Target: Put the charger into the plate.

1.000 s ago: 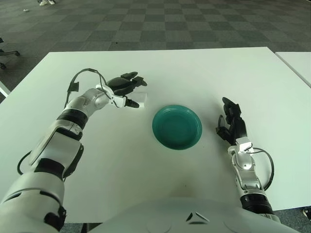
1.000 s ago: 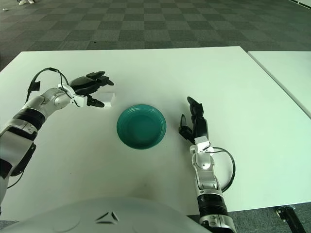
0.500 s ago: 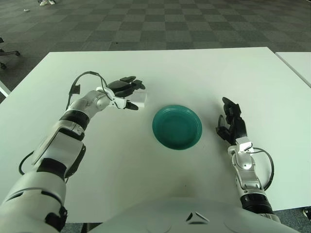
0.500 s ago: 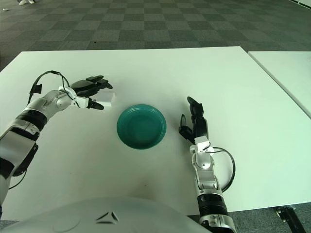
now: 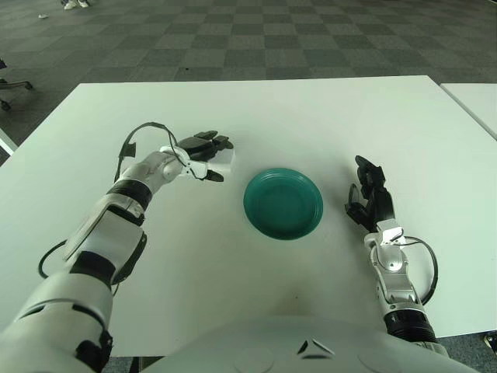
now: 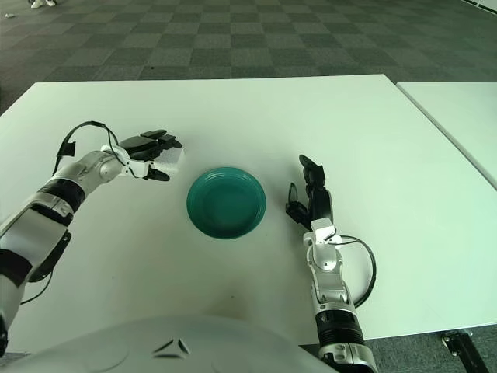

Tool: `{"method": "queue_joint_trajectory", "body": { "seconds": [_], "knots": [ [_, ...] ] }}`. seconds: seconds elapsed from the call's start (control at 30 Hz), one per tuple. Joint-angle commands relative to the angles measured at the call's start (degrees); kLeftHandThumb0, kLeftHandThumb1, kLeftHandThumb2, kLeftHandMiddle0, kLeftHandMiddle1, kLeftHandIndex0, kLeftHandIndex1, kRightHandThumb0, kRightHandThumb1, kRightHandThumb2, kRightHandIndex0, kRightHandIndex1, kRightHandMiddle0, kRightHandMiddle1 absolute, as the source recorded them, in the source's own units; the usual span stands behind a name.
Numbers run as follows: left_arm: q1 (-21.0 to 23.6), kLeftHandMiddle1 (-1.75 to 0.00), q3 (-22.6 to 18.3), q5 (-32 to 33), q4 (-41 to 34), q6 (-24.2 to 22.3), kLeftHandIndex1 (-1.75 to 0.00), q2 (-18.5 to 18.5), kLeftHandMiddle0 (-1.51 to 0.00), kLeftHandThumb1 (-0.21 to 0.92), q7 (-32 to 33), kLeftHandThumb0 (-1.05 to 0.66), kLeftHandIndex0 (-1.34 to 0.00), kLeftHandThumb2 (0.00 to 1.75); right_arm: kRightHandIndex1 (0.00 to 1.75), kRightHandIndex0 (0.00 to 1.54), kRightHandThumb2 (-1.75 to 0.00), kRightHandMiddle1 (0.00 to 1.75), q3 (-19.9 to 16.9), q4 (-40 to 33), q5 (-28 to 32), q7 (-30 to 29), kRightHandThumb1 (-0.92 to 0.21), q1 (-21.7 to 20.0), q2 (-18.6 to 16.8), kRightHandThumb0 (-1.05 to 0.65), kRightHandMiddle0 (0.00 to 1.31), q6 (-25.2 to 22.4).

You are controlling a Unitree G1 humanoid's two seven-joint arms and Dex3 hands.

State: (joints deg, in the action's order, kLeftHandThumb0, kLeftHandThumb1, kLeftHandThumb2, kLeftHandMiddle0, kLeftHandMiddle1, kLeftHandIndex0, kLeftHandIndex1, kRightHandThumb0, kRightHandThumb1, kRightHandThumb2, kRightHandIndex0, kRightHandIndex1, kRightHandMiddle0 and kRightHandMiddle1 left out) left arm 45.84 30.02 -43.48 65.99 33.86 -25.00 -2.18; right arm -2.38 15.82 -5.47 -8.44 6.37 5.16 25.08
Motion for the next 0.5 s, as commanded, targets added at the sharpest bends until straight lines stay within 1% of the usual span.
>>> {"method": "queue_joint_trajectory", "body": {
  "seconds": [0.0,0.27,0.47],
  "knots": [
    [1.7,0.0,1.6,-1.1,2.9,-1.9,-0.79,0.9,0.0,0.92,-0.3,-1.05,0.0,0.37,0.0,0.16,-0.88,0.55,1.3,8.6,-0.6,0.1,-0.92,6.6,-2.2,-0.83,0.0,-1.7],
    [2.5,0.0,3.1,-1.1,7.8,-6.2,-0.87,2.9,0.0,0.92,0.4,-1.05,0.0,0.38,0.0,0.16,-0.88,0.56,1.2,7.7,0.0,0.6,-0.92,6.8,-2.2,-0.83,0.0,-2.2],
    [2.4,-0.02,3.6,-0.8,9.1,-7.4,-0.89,3.9,-0.04,0.92,1.1,-1.05,0.0,0.39,0.0,0.17,-0.87,0.58,1.0,7.6,0.3,0.8,-0.92,6.8,-2.2,-0.84,0.0,-2.0]
  ]
}}
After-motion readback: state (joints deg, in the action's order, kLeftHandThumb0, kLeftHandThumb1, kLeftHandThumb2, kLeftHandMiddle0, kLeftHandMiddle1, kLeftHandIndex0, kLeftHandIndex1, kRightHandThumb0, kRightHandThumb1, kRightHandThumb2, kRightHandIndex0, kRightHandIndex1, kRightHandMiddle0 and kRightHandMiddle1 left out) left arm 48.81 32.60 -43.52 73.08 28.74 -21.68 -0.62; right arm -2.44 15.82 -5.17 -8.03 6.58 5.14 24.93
